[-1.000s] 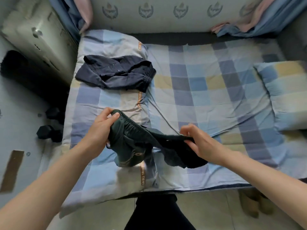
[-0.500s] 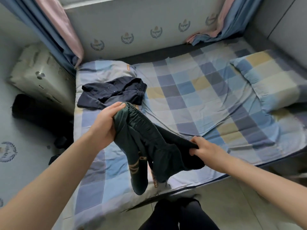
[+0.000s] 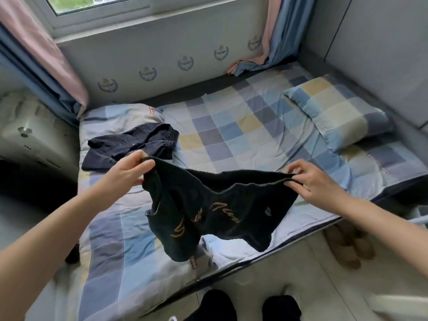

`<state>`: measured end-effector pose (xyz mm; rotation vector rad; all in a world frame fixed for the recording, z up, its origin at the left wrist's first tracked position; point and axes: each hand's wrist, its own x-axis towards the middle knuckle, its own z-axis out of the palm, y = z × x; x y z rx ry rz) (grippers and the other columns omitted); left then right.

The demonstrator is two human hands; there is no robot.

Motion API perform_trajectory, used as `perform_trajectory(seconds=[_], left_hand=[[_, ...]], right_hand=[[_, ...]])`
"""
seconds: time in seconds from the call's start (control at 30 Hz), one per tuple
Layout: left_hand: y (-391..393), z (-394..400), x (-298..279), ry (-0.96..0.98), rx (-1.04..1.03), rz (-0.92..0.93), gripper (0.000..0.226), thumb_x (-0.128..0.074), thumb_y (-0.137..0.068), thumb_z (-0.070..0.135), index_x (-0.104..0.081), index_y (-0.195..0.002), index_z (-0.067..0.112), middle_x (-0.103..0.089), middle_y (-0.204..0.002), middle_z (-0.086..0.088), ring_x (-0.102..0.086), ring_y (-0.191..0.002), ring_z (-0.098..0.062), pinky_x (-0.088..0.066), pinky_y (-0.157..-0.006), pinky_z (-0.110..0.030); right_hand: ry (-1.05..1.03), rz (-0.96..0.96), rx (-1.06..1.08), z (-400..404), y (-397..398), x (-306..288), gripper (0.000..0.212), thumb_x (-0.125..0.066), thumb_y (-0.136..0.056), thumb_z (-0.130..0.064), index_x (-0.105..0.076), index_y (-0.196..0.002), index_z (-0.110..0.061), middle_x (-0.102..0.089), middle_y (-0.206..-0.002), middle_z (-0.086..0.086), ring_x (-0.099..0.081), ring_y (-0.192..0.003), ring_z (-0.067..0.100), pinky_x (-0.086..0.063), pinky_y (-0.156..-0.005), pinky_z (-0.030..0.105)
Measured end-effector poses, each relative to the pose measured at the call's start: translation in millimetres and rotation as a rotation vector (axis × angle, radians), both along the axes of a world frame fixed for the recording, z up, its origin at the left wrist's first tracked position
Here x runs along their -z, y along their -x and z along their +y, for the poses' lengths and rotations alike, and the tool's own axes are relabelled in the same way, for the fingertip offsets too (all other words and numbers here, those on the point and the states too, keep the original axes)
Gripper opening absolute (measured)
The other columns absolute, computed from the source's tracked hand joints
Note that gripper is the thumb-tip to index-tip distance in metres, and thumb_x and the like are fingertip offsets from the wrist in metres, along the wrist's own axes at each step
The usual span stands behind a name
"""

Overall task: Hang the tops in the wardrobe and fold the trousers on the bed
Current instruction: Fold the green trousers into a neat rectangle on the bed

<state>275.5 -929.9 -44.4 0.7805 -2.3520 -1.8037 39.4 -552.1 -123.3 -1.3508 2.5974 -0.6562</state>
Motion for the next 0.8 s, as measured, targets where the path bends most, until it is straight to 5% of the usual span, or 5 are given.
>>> perform_trajectory(seconds=[0.17,0.27,0.4,0.53,0.8], left_hand=[[20.0,56.6,21.2,1.047,0.559,-0.077,0.033,-0.042,-0.096,0.053,-0.055,-0.093,0.023,-0.061,-0.082,0.003,-0.060,-0.071,-0.017,-0.043,-0.060,-0.028],[38.1,98.1,37.8,1.373,0.944,0.071,0.040,-0.037,-0.095,0.049,-0.065,-0.099,0.020,-0.068,-0.104,0.005,-0.066,-0.085,-0.015,-0.051,-0.072,-0.024],[70.0,137.5,52.6,1.324,0.984,0.050,0.013,-0.065,-0.091,0.031,-0.067,-0.096,0.019,-0.068,-0.104,0.002,-0.067,-0.086,-0.022,-0.056,-0.072,-0.030],[98.2,159.3,53.0,1.123,0.627,-0.086,0.017,-0.069,-0.088,0.032,-0.061,-0.087,0.018,-0.062,-0.084,0.003,-0.063,-0.077,-0.025,-0.050,-0.063,-0.033],[136.8,182.2,68.3,0.511,-0.119,-0.020,0.033,-0.067,-0.090,0.018,-0.039,-0.078,0.031,-0.052,-0.072,-0.007,-0.049,-0.063,-0.021,-0.043,-0.060,-0.038]], right_hand=[[0.004,0.027,-0.044,69.3,56.4,-36.3,0.009,-0.069,-0.083,0.000,-0.074,-0.091,-0.001,-0.063,-0.100,0.010,-0.062,-0.073,0.021,-0.039,-0.071,0.016],[-0.044,0.084,-0.114,114.8,85.9,-49.4,0.008,-0.068,-0.084,0.002,-0.071,-0.091,0.001,-0.064,-0.100,0.013,-0.064,-0.081,0.026,-0.039,-0.077,0.017],[-0.124,0.200,-0.215,162.8,117.2,-55.0,0.005,-0.066,-0.086,-0.004,-0.068,-0.090,0.000,-0.064,-0.097,0.012,-0.064,-0.085,0.029,-0.050,-0.081,0.036],[-0.204,0.176,-0.144,191.3,145.0,-57.0,0.011,-0.060,-0.092,-0.018,-0.063,-0.087,-0.009,-0.060,-0.083,0.007,-0.061,-0.080,0.032,-0.048,-0.071,0.045],[0.017,-0.148,0.108,175.4,173.3,-40.6,0.026,-0.064,-0.090,-0.018,-0.040,-0.091,-0.009,-0.049,-0.060,-0.002,-0.046,-0.054,0.014,-0.032,-0.050,0.025]])
